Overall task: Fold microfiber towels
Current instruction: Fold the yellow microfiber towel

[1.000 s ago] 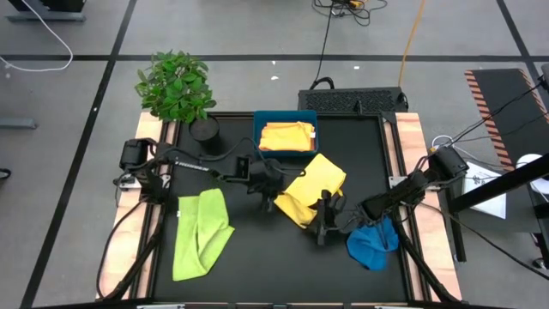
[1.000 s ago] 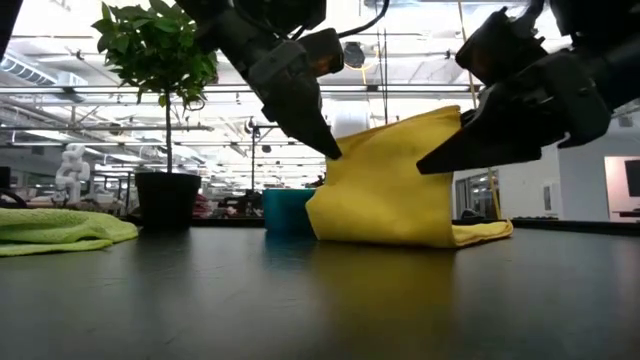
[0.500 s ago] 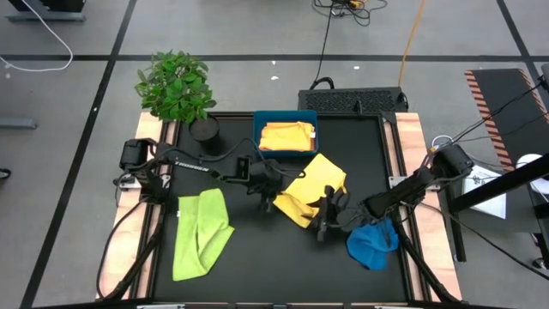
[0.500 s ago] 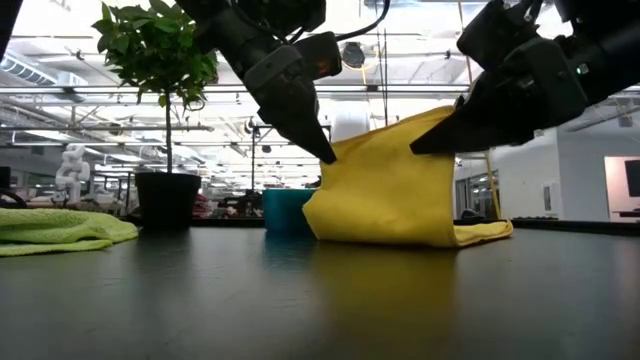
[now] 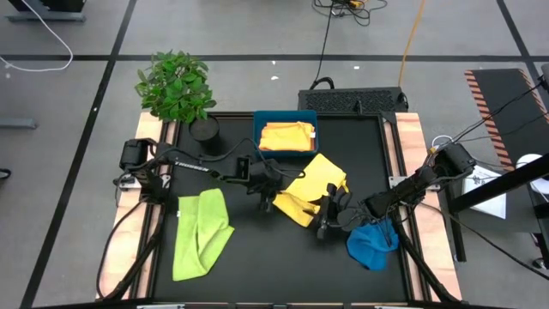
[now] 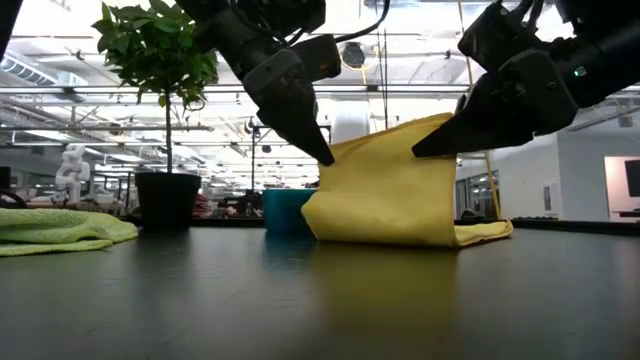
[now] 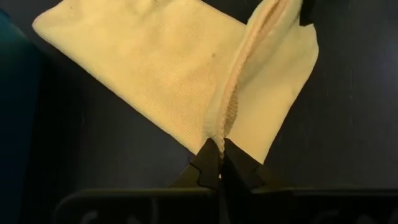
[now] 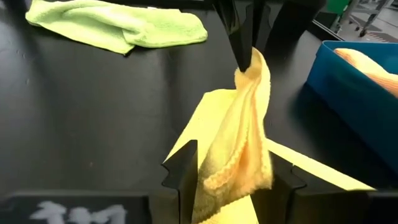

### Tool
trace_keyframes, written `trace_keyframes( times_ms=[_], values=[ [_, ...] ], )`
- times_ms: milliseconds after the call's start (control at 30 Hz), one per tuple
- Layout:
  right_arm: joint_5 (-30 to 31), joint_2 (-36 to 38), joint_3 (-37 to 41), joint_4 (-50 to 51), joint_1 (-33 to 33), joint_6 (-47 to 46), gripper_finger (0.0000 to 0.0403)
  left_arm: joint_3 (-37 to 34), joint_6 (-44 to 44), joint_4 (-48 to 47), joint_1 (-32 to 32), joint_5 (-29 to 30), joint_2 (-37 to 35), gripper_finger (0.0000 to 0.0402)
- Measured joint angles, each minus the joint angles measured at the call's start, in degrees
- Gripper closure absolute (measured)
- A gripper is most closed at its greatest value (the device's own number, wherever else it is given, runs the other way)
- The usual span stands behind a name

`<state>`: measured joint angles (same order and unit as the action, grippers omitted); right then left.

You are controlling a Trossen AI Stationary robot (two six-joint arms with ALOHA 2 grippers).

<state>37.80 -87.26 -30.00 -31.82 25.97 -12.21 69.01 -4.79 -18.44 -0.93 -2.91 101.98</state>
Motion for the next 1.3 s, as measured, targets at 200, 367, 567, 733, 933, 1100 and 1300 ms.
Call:
trace_keyframes(
  times_ms=[200, 367, 567, 733, 933, 1100, 1300],
  values=[
    [-0.02, 0.18, 0.0, 0.02, 0.01, 0.73, 0.0282, 0.0, -0.48, -1.04, 0.0, 0.01, 0.01, 0.0398],
    [-0.01, 2.26, 0.02, 0.92, 0.01, 1.25, 0.0281, 0.0, -0.71, -1.22, 0.0, 0.04, -0.01, 0.0395],
    [-0.37, 4.52, 0.02, 1.56, 0.01, 2.38, 0.0281, 0.0, -0.81, -1.27, 0.07, 0.05, -0.01, 0.0396],
    [-0.52, 4.52, 0.02, 5.29, 0.01, 0.72, 0.0285, 0.0, -0.93, -1.28, 0.44, 0.1, -0.01, 0.0397],
    [-0.55, 4.52, 0.02, 7.18, 0.01, -0.5, 0.0309, 0.0, -0.95, -1.31, 0.76, 0.53, -0.01, 0.0398],
    [-0.59, 4.52, 0.02, 6.3, 0.01, 0.95, 0.0363, 0.0, -0.77, -1.65, 1.0, 0.54, 0.0, 0.0395],
    [-2.12, 5.15, 0.02, 5.32, -0.01, 1.9, 0.0396, 0.0, 0.45, -3.57, 2.83, 1.27, -0.08, 0.0395]
  ],
)
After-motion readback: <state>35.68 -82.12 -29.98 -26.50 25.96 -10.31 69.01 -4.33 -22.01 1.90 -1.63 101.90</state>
